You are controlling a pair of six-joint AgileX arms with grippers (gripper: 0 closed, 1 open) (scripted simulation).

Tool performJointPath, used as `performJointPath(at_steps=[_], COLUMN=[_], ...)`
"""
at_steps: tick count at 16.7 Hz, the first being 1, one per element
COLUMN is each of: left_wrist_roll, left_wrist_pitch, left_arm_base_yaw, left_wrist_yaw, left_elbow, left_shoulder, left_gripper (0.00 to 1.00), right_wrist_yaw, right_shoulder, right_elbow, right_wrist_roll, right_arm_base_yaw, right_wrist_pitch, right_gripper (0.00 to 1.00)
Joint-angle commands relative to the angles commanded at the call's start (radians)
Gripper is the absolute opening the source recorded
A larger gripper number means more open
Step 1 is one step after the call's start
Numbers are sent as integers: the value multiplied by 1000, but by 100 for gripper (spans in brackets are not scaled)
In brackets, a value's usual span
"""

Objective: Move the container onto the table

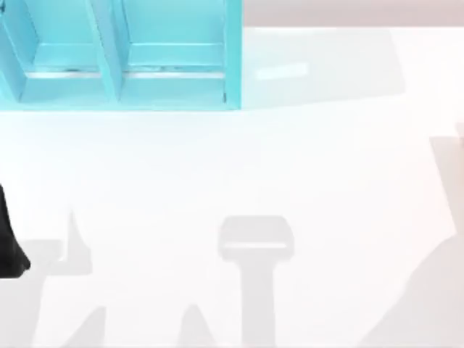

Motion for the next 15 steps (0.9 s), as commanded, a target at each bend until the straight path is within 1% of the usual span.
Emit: performJointPath(at_steps=[3,8,10,15], left_wrist_roll=[0,0,0,0], left_wrist_pitch=[0,0,0,0], left_arm_base_yaw=[0,0,0,0], left_wrist_yaw=[0,0,0,0], left_elbow=[0,0,0,0], left_shoulder=[0,0,0,0], left_gripper=[100,100,100,100], right_wrist_yaw=[0,2,1,-2], right_shoulder=[-43,-170,-209,-214], right_elbow=[28,99,118,120], right_wrist_roll=[56,213,258,269], right_arm_base_yaw=[53,214,261,268], right_wrist_pitch=[-68,-277,-330,-339], right_gripper=[0,0,0,0])
